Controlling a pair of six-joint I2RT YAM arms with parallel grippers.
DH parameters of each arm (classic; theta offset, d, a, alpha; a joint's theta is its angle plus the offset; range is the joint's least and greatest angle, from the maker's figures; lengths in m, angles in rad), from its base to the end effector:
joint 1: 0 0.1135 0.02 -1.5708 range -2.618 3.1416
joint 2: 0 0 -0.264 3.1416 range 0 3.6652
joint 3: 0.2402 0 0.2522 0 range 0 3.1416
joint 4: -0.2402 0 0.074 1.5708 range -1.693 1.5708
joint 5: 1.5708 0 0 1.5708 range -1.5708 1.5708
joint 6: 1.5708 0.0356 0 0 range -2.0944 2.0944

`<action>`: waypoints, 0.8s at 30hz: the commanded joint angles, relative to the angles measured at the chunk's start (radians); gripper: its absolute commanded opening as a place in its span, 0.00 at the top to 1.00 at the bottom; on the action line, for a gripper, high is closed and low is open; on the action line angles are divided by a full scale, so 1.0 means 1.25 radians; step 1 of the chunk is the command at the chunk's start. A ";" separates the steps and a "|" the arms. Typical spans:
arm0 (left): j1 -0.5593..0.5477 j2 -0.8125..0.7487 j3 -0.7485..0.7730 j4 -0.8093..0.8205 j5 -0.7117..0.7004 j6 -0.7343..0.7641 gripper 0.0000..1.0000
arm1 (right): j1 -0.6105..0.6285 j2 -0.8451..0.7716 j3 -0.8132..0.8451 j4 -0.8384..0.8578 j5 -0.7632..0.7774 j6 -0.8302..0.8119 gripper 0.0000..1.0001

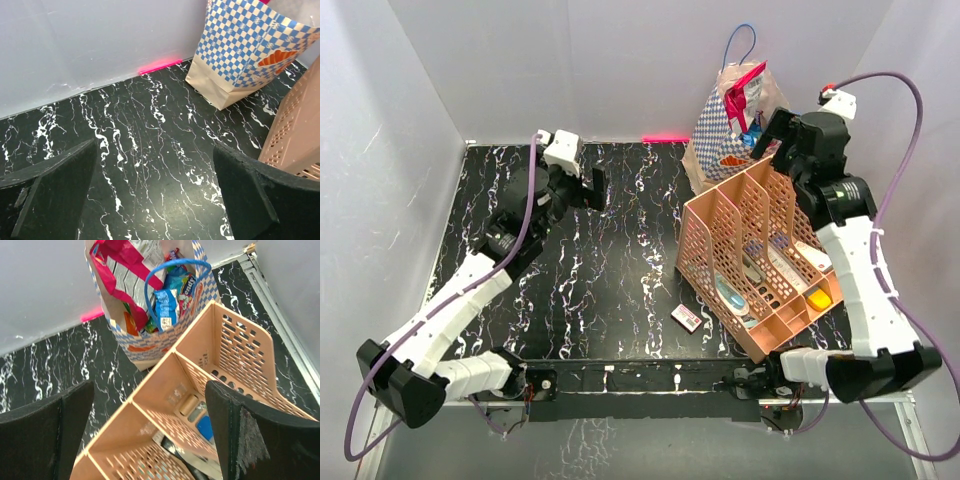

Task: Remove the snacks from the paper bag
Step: Move the paper bag to the center of the board.

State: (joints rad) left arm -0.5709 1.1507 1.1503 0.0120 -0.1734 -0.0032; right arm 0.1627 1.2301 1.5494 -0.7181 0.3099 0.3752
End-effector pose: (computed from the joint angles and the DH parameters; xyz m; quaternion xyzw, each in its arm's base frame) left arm 0.2274 -0.1388 0.4157 0.1370 0.6896 -0.1422 0.6968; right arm 0.2435 0.0290 0.4543 0.1722 0.8095 0.0212 0.5609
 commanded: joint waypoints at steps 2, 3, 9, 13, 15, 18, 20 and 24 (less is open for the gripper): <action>-0.042 -0.077 -0.058 0.107 -0.066 0.026 0.02 | -0.021 0.082 0.064 0.145 0.063 0.128 0.07; -0.048 -0.084 -0.071 0.120 -0.075 0.032 0.02 | -0.028 0.099 0.068 0.166 0.067 0.143 0.11; -0.068 -0.122 -0.119 0.182 -0.123 0.045 0.02 | -0.084 0.230 0.126 0.247 0.081 0.247 0.27; -0.071 -0.142 -0.131 0.205 -0.138 0.048 0.02 | -0.113 0.337 0.187 0.301 0.038 0.287 0.40; -0.071 -0.151 -0.135 0.212 -0.144 0.048 0.02 | -0.116 0.391 0.251 0.294 0.005 0.293 0.49; -0.074 -0.161 -0.137 0.218 -0.155 0.048 0.01 | -0.118 0.469 0.342 0.278 -0.102 0.319 0.71; -0.075 -0.167 -0.138 0.223 -0.163 0.049 0.02 | -0.110 0.482 0.377 0.271 -0.177 0.342 0.83; -0.079 -0.167 -0.139 0.226 -0.179 0.047 0.02 | -0.058 0.464 0.359 0.337 -0.282 0.363 0.92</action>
State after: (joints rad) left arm -0.6617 0.9649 0.9836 0.2478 -0.3622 0.0505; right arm 0.0315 1.8622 1.9450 -0.4339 0.1379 0.7765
